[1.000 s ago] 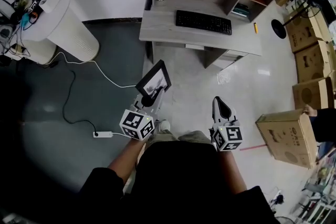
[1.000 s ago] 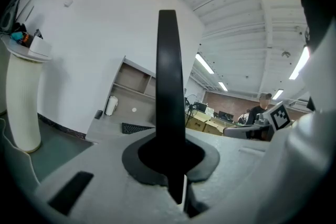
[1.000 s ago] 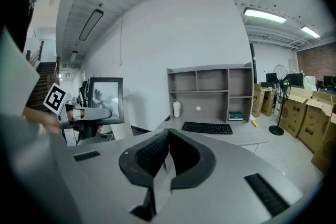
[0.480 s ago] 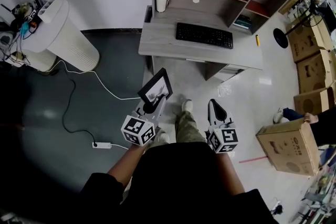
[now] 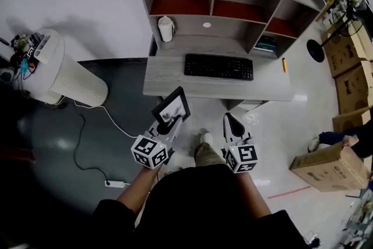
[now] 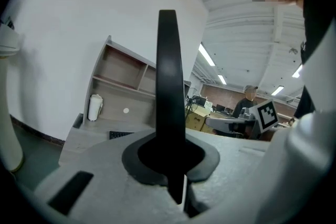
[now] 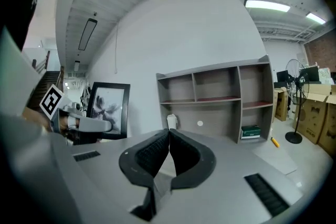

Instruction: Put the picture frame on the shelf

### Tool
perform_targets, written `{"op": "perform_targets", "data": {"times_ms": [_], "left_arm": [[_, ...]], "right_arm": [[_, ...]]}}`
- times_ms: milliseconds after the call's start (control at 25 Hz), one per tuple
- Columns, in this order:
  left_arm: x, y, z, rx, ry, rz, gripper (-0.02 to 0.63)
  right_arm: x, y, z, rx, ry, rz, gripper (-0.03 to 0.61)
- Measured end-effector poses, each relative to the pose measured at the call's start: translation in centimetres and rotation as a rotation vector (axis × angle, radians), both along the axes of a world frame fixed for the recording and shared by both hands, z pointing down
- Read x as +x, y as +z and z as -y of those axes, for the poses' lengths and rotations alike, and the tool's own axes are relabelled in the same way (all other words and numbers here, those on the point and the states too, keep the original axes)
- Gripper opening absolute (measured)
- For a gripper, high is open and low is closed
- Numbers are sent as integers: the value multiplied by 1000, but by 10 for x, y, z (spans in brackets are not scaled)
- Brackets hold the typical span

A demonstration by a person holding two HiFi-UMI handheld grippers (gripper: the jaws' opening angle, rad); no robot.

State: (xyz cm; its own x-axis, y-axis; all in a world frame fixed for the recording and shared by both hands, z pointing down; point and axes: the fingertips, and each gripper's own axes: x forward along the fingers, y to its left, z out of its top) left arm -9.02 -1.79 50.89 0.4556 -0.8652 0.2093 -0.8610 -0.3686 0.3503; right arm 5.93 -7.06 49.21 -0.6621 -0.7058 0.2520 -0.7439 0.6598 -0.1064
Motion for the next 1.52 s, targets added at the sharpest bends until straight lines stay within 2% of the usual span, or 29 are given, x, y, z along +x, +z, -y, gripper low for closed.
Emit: {"op": "perform_targets", "data": {"times_ms": [200,360,560,680,800,1000,1320,1520], "left_arm": [[11,-2,74,-28,-2,53,25],[21,-2,125,-44,-2,35,25],[24,-8,173,-22,41,31,25],[25,-12,193,-24,82,19,25],[20,-18,221,1,77,18,25],[-4,-26,268,25,75,29,25],[-40,-41,337,49,127,17,25],[-58,-35,377,21,167,76,25]], "right_arm": [[17,7,66,-20,-19,11,12],[27,10,113,-33,-30,34,12],[33,2,160,-13,-61,48,12],[36,-2,175,-22,-45,69,12],[34,-4,183,-32,-44,79,12],[21,-7,189,-40,-43,86,12],[-4,-16,216,-37,-16,112,12],[-27,-33,230,-49,-20,163,12]]}}
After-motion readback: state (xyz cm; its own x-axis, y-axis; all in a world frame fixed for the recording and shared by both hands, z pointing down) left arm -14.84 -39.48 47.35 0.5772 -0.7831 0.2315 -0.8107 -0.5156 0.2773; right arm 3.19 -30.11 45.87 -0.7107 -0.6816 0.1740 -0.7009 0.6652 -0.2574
